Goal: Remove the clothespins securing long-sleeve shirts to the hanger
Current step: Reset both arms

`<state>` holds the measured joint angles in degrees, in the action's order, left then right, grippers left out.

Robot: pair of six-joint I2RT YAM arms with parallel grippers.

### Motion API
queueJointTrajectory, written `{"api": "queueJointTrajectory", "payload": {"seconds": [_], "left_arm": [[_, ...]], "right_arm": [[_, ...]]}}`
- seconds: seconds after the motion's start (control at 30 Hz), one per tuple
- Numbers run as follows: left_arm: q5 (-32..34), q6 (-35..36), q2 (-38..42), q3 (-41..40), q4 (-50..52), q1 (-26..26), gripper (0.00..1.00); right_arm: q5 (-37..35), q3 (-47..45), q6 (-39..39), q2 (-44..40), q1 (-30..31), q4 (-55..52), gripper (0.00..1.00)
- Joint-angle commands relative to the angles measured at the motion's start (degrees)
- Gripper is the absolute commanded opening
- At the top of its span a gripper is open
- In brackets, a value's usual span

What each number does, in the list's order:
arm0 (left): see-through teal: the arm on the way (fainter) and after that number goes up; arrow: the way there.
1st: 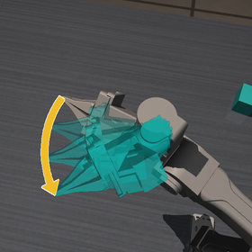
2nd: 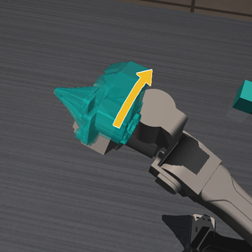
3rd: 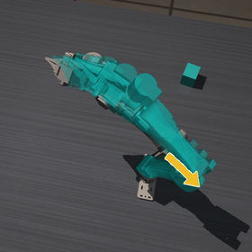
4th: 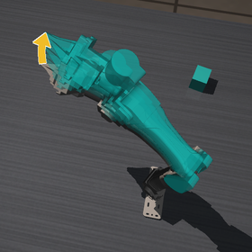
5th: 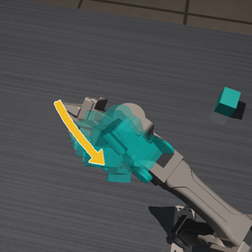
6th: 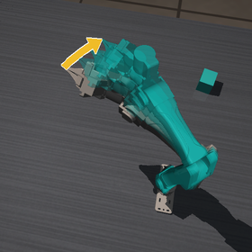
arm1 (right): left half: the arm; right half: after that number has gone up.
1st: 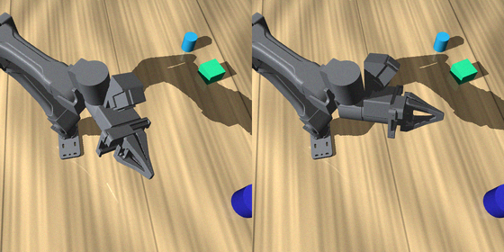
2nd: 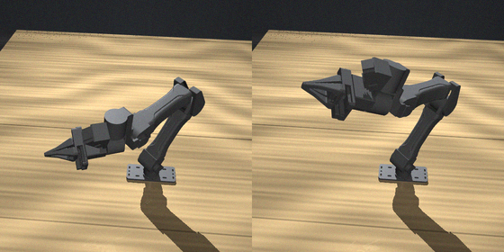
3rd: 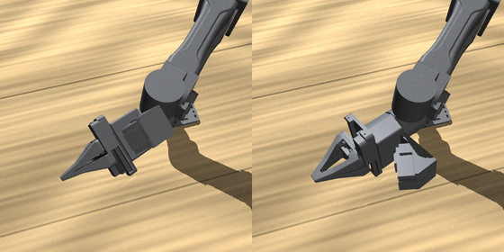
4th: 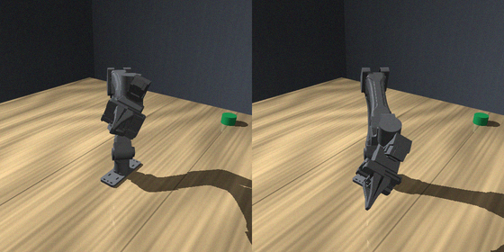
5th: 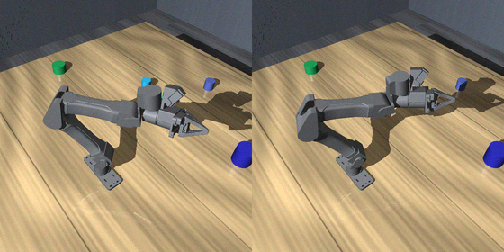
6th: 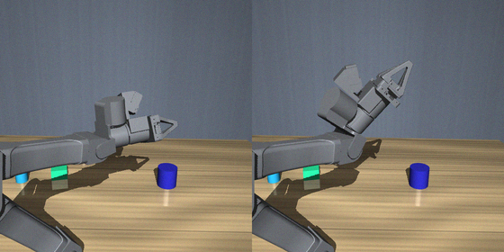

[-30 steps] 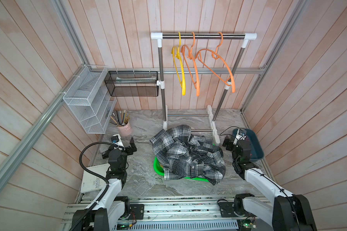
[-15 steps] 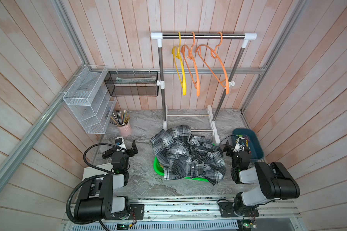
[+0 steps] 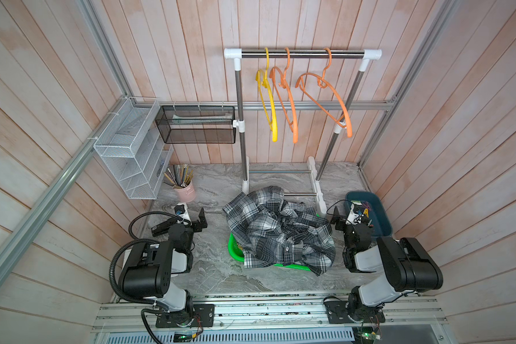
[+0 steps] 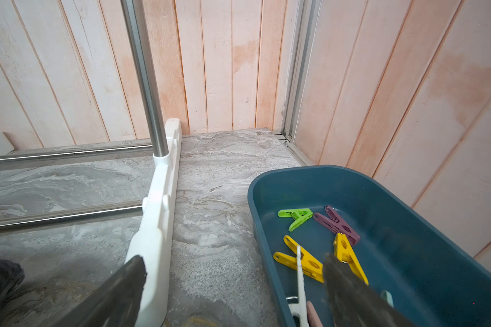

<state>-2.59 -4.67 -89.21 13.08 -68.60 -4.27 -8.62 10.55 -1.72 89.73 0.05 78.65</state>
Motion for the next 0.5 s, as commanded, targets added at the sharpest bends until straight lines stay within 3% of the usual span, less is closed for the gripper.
{"api": "queueJointTrajectory", "payload": {"seconds": [0.0, 0.17, 0.47], "left_arm": [[-0.4, 1.1, -0.4, 1.0, -1.8, 0.3, 1.00], [-5.0, 3.0, -0.5, 2.6, 1.1, 0.4, 1.00], [-4.7, 3.4, -0.7, 3.1, 2.0, 0.8, 1.00]], "right_arm": [[0.8, 0.9, 0.1, 0.1, -0.4, 0.3, 0.98], [0.8, 0.9, 0.0, 0.1, -0.4, 0.2, 0.98], [0.8, 0.9, 0.0, 0.1, -0.4, 0.2, 0.98]]}}
